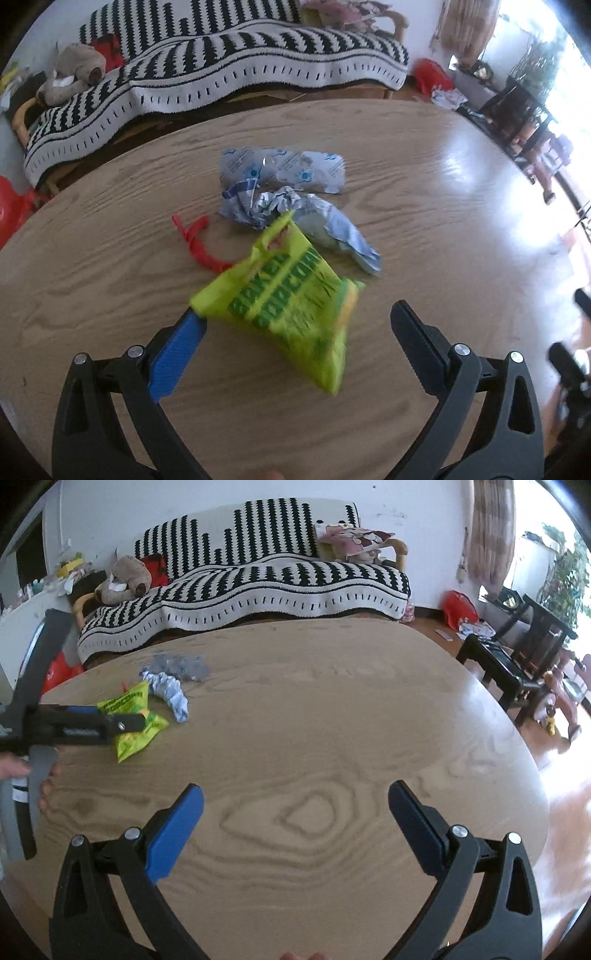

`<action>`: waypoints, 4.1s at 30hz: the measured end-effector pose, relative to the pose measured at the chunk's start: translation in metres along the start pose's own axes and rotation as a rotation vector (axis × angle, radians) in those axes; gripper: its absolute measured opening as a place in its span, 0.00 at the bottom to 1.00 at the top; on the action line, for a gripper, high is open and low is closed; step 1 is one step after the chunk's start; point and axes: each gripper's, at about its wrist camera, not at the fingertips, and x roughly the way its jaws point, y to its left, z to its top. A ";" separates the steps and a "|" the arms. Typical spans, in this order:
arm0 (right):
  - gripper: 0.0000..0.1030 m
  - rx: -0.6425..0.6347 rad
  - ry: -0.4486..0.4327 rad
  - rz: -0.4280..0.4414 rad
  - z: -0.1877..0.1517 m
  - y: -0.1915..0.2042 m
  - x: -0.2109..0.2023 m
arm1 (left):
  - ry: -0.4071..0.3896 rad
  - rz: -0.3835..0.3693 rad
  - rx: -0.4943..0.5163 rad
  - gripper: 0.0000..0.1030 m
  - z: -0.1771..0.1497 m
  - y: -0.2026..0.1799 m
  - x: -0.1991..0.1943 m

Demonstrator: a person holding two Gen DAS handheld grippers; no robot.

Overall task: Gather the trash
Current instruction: 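Move both tools back over the table, then grasp the yellow popcorn bag with the left tool while the right tool grasps the crumpled blue-white wrapper, then carry popcorn bag and crumpled wrapper over the bin and open both tools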

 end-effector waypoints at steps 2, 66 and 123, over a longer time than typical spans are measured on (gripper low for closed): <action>0.94 -0.015 0.002 -0.014 0.012 0.002 0.011 | 0.009 0.003 -0.006 0.94 -0.002 0.006 0.006; 0.19 -0.107 0.006 0.222 0.071 0.092 0.058 | -0.140 -0.052 0.034 0.45 -0.049 0.060 -0.082; 0.93 0.775 0.230 -0.069 -0.290 -0.243 -0.099 | 0.456 -0.409 0.717 0.94 -0.256 -0.334 0.024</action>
